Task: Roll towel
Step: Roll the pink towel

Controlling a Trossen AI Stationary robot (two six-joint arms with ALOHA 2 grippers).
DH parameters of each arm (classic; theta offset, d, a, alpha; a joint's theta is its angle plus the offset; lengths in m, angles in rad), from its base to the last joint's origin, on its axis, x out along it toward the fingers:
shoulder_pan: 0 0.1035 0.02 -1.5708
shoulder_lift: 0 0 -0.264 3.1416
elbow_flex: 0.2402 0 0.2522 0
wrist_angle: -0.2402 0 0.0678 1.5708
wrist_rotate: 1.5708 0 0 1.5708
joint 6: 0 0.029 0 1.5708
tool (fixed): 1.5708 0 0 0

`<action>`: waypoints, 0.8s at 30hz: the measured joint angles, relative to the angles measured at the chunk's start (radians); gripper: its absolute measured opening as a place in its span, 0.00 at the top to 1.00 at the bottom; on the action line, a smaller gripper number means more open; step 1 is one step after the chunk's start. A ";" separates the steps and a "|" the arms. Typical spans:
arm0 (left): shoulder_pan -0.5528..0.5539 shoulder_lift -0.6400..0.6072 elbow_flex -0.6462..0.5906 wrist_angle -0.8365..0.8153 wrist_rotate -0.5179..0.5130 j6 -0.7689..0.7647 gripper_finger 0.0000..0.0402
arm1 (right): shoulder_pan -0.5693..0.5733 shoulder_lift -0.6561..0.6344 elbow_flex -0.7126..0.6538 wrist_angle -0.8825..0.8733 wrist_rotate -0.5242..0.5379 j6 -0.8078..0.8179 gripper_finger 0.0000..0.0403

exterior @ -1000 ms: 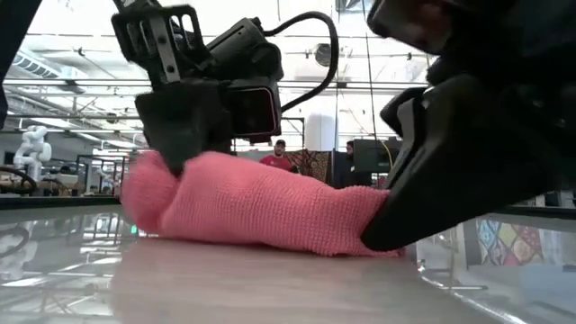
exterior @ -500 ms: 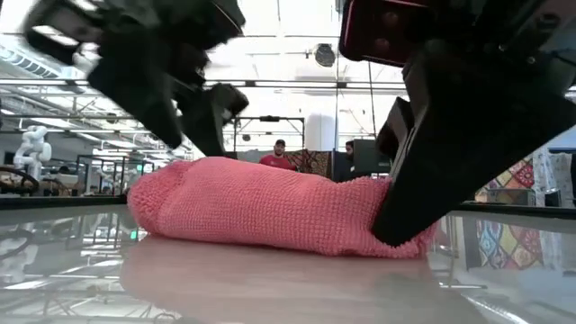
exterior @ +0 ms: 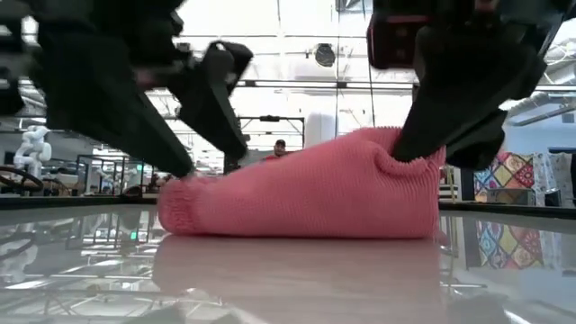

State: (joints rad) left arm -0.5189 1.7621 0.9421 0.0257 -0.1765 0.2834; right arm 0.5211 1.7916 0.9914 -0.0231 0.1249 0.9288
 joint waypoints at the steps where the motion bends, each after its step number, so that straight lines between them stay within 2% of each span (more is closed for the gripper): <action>1: 0.004 0.017 0.000 0.019 -0.004 -0.012 0.47 | -0.008 -0.006 -0.018 0.017 -0.017 0.025 1.00; 6: 0.015 0.092 0.000 0.083 0.004 -0.057 0.47 | -0.031 -0.015 -0.078 0.083 -0.071 0.139 1.00; 9: 0.014 0.127 0.000 0.097 -0.029 -0.100 0.47 | -0.032 -0.015 -0.099 0.139 -0.080 0.165 1.00; 15: 0.026 0.145 0.004 0.084 -0.028 -0.194 0.50 | -0.033 -0.016 -0.135 0.260 -0.113 0.204 0.99; 17: 0.036 0.145 0.004 0.082 -0.020 -0.209 0.56 | -0.034 -0.016 -0.140 0.290 -0.124 0.189 0.96; 19: 0.053 0.146 0.004 0.081 0.016 -0.225 0.67 | -0.034 -0.016 -0.140 0.298 -0.123 0.153 0.92; 22: 0.086 0.146 0.004 0.077 0.085 -0.245 0.89 | -0.026 -0.020 -0.140 0.305 -0.123 0.085 0.80; 24: 0.108 0.146 0.004 0.077 0.145 -0.266 0.96 | -0.013 -0.034 -0.140 0.298 -0.118 0.034 0.69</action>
State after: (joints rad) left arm -0.4112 1.9083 0.9460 0.1028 -0.0311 0.0179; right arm 0.5083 1.7579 0.8516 0.2747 0.0072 0.9627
